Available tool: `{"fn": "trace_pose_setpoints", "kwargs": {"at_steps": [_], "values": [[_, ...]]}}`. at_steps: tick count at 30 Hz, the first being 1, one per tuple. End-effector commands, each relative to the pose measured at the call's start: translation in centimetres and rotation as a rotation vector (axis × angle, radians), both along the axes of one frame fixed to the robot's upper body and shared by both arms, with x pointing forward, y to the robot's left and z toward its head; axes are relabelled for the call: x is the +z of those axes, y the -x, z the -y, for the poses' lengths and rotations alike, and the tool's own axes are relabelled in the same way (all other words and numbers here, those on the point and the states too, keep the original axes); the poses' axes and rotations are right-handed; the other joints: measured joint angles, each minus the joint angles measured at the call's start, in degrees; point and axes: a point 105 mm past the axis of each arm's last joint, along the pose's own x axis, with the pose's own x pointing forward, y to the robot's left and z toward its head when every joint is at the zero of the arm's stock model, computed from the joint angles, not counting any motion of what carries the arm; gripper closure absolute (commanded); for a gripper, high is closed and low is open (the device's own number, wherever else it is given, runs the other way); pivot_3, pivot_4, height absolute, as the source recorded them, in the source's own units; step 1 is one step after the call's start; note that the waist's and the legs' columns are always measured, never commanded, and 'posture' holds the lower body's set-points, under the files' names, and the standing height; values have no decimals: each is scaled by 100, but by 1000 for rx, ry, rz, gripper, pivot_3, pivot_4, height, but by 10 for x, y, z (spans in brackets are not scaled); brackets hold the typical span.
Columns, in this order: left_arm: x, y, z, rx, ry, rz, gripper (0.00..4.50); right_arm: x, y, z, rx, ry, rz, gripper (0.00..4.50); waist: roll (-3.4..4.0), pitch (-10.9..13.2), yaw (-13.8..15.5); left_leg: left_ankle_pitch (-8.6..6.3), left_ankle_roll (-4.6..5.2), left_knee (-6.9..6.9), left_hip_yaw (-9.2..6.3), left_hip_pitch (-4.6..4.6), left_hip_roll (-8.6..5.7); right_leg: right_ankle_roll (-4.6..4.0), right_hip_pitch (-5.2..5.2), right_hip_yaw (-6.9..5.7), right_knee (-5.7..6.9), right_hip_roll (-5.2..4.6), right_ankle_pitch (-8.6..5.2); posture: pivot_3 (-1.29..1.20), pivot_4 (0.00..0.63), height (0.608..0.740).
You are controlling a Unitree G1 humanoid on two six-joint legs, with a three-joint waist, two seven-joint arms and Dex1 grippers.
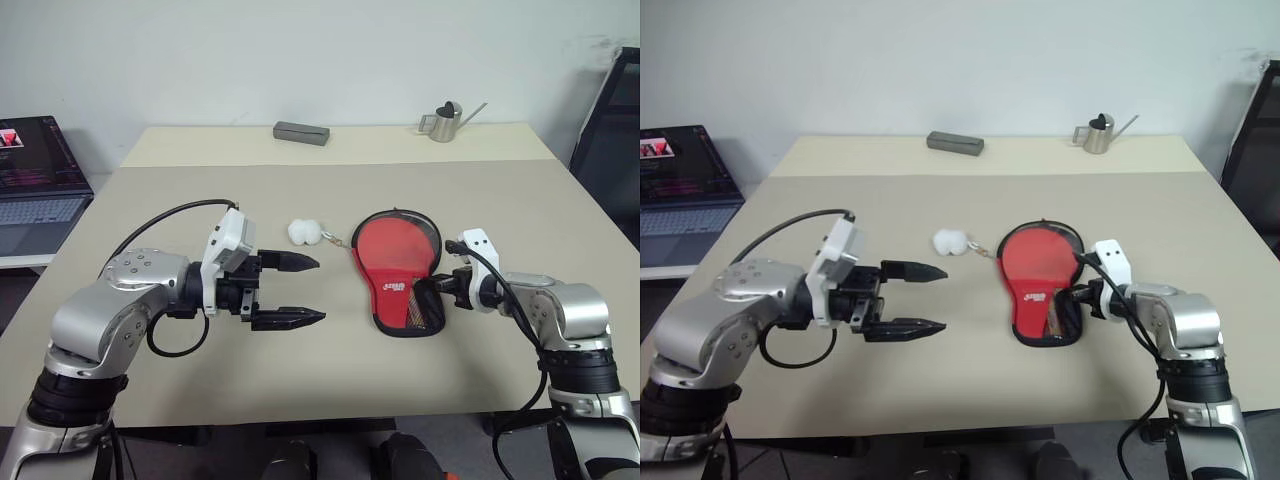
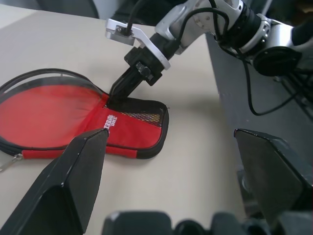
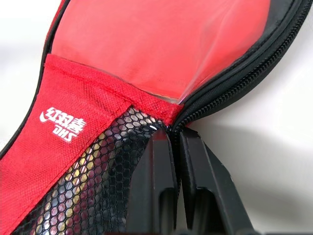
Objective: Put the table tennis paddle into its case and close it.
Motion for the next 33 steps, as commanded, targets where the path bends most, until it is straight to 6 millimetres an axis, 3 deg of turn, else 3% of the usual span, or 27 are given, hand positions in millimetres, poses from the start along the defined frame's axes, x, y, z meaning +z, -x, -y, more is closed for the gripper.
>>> {"fn": "trace_pose_setpoints", "kwargs": {"at_steps": [1, 16, 33], "values": [[4, 9, 3, -56, -14, 33, 0, 2, 16, 2, 18, 2, -18, 4490, 0, 0, 20, 0, 0, 0, -1, 0, 0, 0, 0, -1, 0, 0, 0, 0, 150, 740], [-4, 20, 7, -130, -27, -4, 0, -10, 63, 1, 35, 6, -110, 4490, 0, 0, 89, -2, 2, 0, -3, 0, 2, 1, 4, -6, -4, 0, -1, 0, 150, 740], [-12, 27, 11, -169, -21, -45, 0, -17, 94, 23, -8, 53, -174, 4490, -1, -1, 141, -4, 5, 1, -9, -3, 1, 2, 12, -16, -11, -1, -2, 0, 150, 740]]}}
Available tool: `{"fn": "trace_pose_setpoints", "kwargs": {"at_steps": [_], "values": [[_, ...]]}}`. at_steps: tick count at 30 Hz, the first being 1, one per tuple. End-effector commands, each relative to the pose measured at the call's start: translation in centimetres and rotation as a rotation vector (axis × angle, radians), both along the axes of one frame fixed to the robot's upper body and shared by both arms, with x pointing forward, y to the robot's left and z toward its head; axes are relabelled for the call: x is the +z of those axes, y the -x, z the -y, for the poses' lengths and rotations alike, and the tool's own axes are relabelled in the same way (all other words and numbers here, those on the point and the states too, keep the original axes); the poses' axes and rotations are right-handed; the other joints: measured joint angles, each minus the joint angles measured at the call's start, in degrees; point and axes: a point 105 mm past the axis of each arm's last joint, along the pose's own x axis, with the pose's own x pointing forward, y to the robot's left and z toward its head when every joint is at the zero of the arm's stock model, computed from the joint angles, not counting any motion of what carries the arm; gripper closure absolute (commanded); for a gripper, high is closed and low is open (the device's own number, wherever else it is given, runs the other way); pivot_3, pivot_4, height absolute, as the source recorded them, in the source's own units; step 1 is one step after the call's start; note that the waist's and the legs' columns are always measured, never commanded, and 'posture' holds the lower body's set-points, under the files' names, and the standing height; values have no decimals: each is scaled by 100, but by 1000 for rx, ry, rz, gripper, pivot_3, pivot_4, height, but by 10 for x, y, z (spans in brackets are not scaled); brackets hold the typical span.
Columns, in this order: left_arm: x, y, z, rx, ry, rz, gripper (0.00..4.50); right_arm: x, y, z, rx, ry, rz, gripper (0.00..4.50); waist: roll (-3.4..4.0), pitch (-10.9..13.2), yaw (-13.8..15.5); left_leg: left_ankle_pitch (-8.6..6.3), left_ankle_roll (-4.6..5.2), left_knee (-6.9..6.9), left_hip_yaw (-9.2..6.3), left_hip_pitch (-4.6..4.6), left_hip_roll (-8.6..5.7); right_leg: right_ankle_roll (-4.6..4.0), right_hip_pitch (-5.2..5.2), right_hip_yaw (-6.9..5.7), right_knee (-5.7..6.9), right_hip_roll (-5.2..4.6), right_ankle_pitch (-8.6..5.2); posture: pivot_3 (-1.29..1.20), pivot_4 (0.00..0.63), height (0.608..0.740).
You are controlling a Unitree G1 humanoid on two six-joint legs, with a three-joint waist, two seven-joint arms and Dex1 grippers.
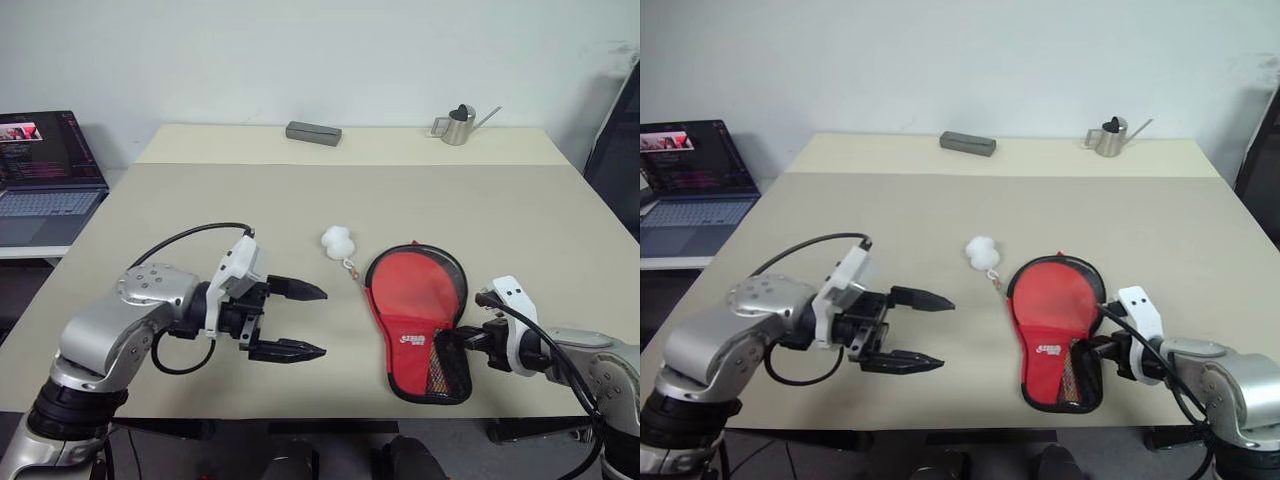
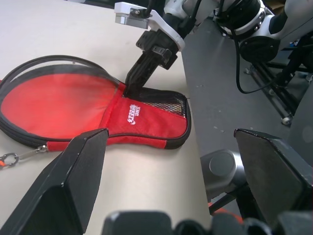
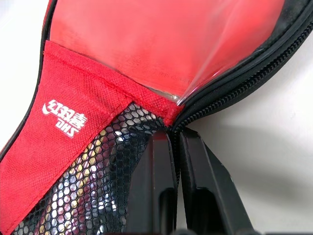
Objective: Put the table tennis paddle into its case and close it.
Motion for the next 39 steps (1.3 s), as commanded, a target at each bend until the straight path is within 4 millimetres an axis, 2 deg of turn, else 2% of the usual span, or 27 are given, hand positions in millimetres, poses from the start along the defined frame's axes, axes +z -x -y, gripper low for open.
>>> {"fn": "trace_pose_setpoints", "kwargs": {"at_steps": [1, 6, 14, 17, 18, 20, 28, 33, 35, 39], "values": [[4, 7, 5, -51, 9, 20, 0, -4, 9, 6, -5, 27, -42, 4490, 0, 0, 1, 0, 0, 0, 0, 0, 0, 0, 0, 0, 0, 0, 0, 0, 150, 740], [4, 6, 6, -55, 10, 20, 0, -4, 6, 15, -27, 50, -37, 4490, 0, 0, 17, 0, 0, 1, -1, -1, -1, 0, 2, -3, -2, -1, 0, 0, 150, 740], [3, 4, 5, -45, 7, 27, 0, 0, -6, 18, -67, 71, -1, 4490, -1, -1, 34, 0, 0, 4, 3, 1, 0, 0, 4, 1, -2, -1, 1, 0, 150, 740], [5, 0, 3, -30, 2, 40, 0, 3, -10, 26, -109, 93, 22, 4490, -1, 0, 35, 1, 0, 7, 3, 1, 0, 3, 6, 1, -2, -1, 2, 0, 150, 740], [5, -1, 2, -29, 0, 43, 0, 3, -11, 29, -118, 93, 24, 3948, -1, -1, 37, 1, 0, 9, 3, 1, 0, 5, 7, 1, -2, -1, 3, 0, 150, 740], [4, -2, 2, -30, -3, 46, 0, 4, -11, 30, -130, 92, 28, 3490, -1, -1, 40, 2, 0, 11, 4, 2, 0, 8, 9, 2, -2, -1, 5, 0, 150, 740], [2, -4, 1, -26, -5, 53, 0, 25, -2, 39, -37, 84, 98, 884, 0, 0, 48, 1, 1, 8, 6, 0, -1, 8, 7, 4, -5, -1, 6, 0, 150, 740], [1, -8, 1, -19, 0, 58, 0, 50, 9, 26, 156, 50, 244, 884, 1, 1, 92, 0, 3, 6, 7, -1, 1, 8, 7, 1, -8, -1, 5, 0, 150, 740], [1, -9, 1, -12, 3, 60, 0, 57, 8, 22, 172, 14, 309, 884, 1, 1, 79, 0, 3, 6, 8, 0, 3, 9, 7, 1, -8, 0, 5, 0, 150, 740], [0, -11, 1, -5, 5, 63, 0, 55, 14, 11, 260, -10, 331, 15, 1, 1, 80, 0, 3, 7, 13, 1, 4, 9, 7, 6, -7, 1, 5, 0, 150, 740]]}}
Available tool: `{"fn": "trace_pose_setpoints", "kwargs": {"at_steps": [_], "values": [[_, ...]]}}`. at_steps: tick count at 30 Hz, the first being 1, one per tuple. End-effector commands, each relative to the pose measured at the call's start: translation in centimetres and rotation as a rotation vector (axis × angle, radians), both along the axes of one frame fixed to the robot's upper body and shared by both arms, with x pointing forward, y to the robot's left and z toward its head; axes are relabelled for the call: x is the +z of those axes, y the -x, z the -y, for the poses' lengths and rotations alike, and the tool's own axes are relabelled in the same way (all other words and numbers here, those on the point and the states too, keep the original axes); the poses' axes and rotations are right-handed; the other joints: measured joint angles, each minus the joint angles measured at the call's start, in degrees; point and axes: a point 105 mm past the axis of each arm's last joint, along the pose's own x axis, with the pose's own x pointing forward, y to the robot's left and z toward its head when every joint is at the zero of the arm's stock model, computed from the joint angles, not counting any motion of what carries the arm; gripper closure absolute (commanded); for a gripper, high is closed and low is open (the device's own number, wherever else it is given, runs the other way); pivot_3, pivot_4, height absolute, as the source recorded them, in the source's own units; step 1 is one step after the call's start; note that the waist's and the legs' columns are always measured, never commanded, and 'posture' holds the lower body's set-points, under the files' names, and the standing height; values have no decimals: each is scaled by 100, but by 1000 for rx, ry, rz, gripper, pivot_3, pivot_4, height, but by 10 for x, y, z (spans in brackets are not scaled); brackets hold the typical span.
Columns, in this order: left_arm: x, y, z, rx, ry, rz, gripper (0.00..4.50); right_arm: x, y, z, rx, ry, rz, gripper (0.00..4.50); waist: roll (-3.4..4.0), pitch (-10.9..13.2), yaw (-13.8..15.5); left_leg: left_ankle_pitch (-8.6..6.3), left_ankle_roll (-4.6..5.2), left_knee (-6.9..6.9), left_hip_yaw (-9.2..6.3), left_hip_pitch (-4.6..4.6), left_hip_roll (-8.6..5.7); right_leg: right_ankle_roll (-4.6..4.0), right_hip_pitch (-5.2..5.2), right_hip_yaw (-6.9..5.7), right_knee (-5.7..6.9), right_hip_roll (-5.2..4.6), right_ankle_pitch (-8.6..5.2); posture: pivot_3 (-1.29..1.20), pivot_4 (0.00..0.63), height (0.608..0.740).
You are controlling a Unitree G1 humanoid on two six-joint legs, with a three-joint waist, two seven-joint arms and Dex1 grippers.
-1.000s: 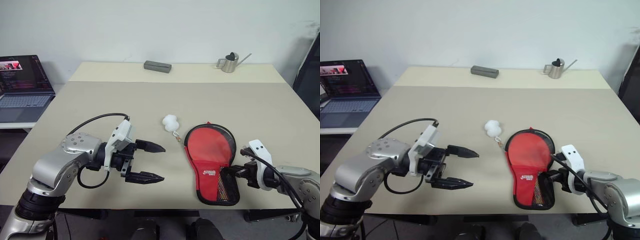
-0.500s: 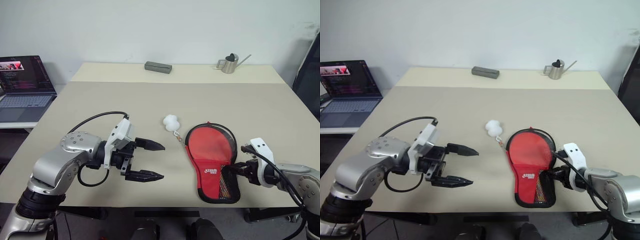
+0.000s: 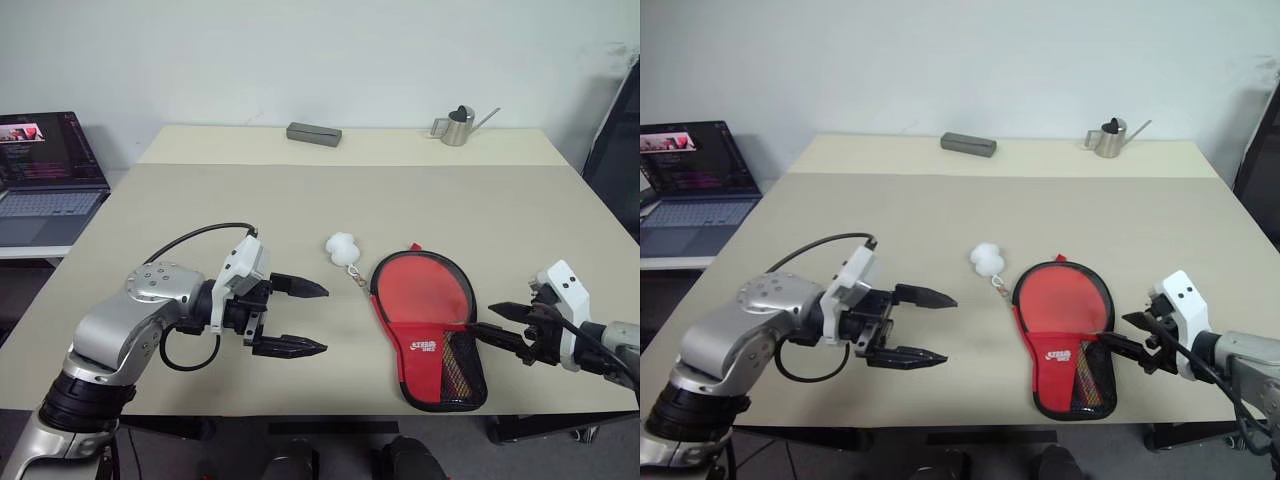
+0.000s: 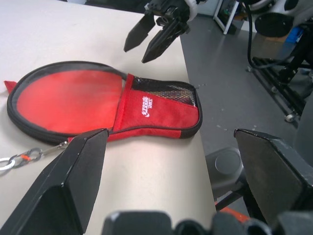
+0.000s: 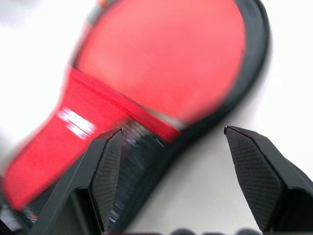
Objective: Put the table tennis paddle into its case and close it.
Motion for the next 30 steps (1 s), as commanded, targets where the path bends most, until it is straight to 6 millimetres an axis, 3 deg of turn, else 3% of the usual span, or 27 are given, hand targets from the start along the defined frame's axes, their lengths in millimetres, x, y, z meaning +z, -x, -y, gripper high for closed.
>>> {"fn": "trace_pose_setpoints", "kwargs": {"at_steps": [1, 6, 12, 30], "values": [[7, -1, 1, -6, 4, 46, 0, 10, 6, -12, 101, -8, 68, 15, 0, 0, 8, 0, 0, 0, 0, -1, -1, 0, 0, 0, 0, 0, 0, 0, 150, 740], [7, -5, -2, 31, 1, 57, 0, 23, -5, -17, 141, -83, 149, 15, 0, 0, 5, 0, 0, 0, 1, 1, 0, -1, 0, 3, 0, 0, 0, 0, 150, 740], [13, -28, -10, 175, 24, 104, 0, 29, -13, -36, 253, -133, 213, 15, 0, 0, 17, 0, -1, 0, -1, 1, 0, -1, 0, 1, -1, 0, 0, 0, 150, 740], [10, -62, -16, 421, 12, 152, 0, -21, -64, -68, 323, -89, 277, 15, 0, 0, 5, 1, -3, -1, -1, 2, -3, -2, -7, 5, 3, 0, 2, 0, 150, 740]]}}
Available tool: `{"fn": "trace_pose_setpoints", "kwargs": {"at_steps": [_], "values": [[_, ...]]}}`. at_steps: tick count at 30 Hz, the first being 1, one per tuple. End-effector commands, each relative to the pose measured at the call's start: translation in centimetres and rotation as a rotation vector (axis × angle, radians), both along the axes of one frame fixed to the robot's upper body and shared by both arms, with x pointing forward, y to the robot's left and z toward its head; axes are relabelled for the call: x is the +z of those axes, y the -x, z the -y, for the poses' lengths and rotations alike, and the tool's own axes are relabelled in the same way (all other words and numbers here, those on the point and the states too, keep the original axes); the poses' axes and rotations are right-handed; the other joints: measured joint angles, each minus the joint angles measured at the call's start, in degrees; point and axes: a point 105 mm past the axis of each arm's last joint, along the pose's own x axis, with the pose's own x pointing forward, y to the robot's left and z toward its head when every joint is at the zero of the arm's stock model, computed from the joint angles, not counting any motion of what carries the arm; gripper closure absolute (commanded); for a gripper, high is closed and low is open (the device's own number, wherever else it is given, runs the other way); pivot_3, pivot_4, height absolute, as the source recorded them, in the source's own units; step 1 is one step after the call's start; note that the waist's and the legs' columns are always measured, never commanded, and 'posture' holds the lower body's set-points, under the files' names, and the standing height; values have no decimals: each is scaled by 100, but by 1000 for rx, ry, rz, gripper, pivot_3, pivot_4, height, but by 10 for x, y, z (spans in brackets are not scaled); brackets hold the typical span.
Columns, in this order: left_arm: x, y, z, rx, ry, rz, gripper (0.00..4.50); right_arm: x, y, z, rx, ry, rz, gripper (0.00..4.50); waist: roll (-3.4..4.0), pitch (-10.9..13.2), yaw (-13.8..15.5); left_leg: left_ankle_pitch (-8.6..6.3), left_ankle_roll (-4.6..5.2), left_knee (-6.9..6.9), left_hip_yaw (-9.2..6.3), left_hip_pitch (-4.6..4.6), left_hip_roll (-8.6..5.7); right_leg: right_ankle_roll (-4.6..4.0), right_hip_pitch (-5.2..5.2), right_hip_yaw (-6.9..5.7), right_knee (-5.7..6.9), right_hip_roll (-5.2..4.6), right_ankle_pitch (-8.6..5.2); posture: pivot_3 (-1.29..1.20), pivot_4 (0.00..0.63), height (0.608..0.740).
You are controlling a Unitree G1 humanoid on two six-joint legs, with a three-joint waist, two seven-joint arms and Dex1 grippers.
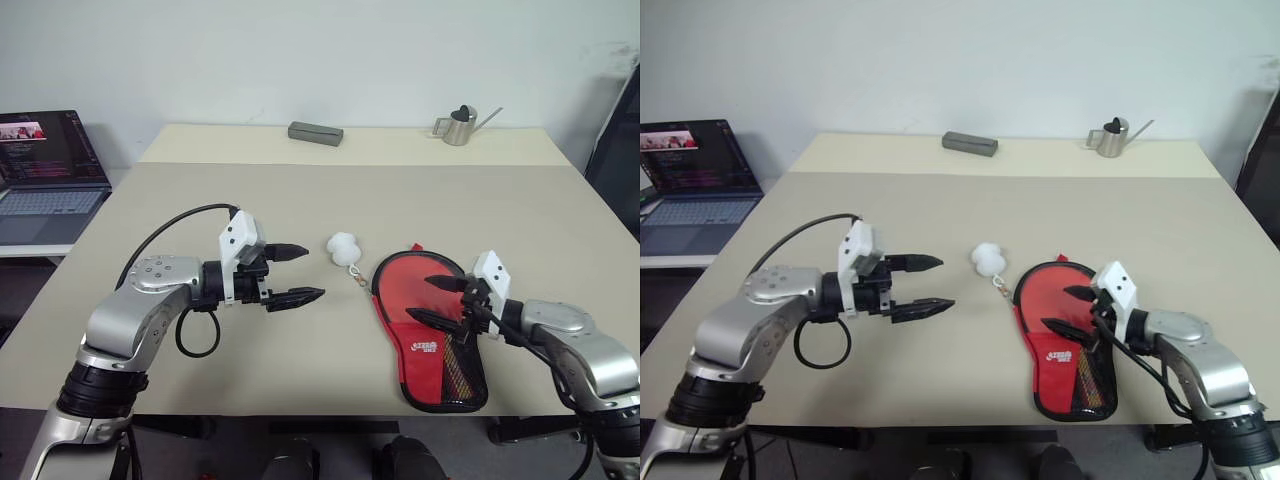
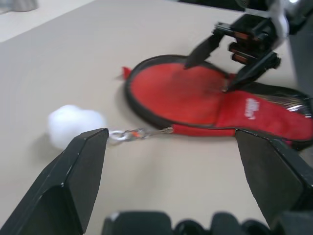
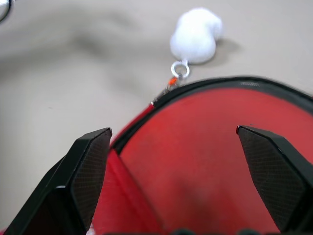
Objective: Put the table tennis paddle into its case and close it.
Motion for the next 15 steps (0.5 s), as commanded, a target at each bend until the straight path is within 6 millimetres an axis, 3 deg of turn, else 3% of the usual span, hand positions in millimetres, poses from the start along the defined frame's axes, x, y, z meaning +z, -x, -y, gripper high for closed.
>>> {"fn": "trace_pose_setpoints", "kwargs": {"at_steps": [1, 5, 7, 15], "values": [[10, -7, 0, 34, -6, 48, 0, 2, -7, -6, 19, -6, 40, 15, 0, 0, -1, 0, 0, 0, 0, 0, 0, 0, -1, 0, 0, 0, 0, 0, 150, 740], [8, -16, 2, 74, -11, 56, 0, -14, -12, -3, 10, 43, 15, 15, 0, 0, 0, 0, 0, 0, -1, -1, -2, 0, -1, -1, 1, 0, 1, 0, 150, 740], [4, -30, 5, 133, -15, 52, 0, -27, -16, 1, -7, 98, 13, 15, 0, 0, 3, 0, -1, 0, 0, 2, -3, 0, 0, 0, 2, 0, 1, 0, 150, 740], [-12, -75, 23, 256, -16, 8, 0, -37, -25, -5, -45, 82, -2, 15, -4, -3, -13, 3, -4, 10, 1, 7, -3, 1, 4, 2, 10, 2, 10, 0, 150, 740]]}}
